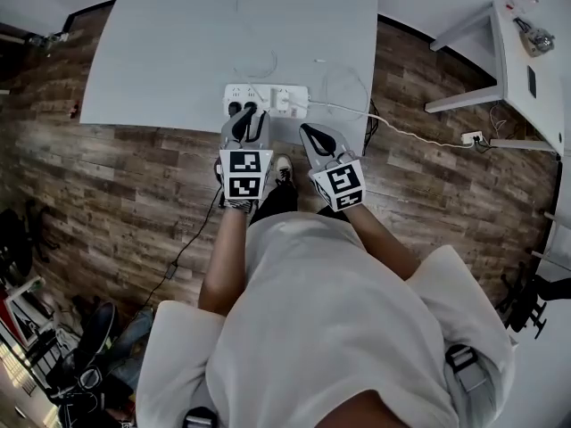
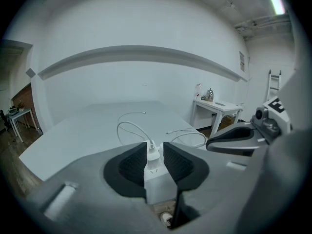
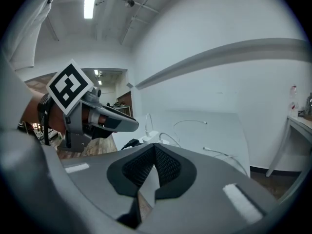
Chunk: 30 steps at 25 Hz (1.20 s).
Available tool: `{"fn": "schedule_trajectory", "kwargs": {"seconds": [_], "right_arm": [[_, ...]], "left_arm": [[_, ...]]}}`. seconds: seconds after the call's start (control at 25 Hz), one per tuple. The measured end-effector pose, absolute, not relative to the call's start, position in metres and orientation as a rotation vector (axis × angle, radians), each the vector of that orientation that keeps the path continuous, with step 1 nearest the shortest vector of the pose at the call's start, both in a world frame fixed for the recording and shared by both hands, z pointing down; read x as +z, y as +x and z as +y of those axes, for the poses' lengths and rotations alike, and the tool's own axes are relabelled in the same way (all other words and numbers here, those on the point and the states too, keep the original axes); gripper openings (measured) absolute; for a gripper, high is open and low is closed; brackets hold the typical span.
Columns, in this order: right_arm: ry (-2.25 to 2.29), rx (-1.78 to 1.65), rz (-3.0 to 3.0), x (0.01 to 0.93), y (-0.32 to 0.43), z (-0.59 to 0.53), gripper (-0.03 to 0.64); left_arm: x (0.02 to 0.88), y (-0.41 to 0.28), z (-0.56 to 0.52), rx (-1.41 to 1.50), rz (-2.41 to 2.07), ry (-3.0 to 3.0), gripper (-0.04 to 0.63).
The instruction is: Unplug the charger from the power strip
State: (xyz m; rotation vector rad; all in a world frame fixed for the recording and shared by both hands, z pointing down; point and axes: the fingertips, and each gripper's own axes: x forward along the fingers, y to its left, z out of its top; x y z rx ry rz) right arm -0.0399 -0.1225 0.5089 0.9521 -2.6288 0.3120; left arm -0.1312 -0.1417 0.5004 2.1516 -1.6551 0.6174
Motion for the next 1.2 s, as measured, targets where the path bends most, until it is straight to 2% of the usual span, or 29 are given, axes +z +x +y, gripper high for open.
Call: {"fn": "schedule_trajectory", "kwargs": {"seconds": [0.08, 0.6, 1.2], "right_arm": [[0.965, 0.338, -2.594, 0.524, -0.044, -0.130, 0.002], [1.040, 0.359, -2.485, 0.582, -0.039, -0.165, 0.002], [0.917, 0.331, -2.447, 0.608, -0.043, -0.174, 0.002]], "left_arm": [[0.507, -0.131, -0.147, 0.622, -1.628, 2.151, 0.127], [0.535, -0.128, -0.174, 0.625, -1.541, 2.134, 0.143], [0.557, -0.128, -0.192, 0.687, -1.584, 2.018, 0.152]]}}
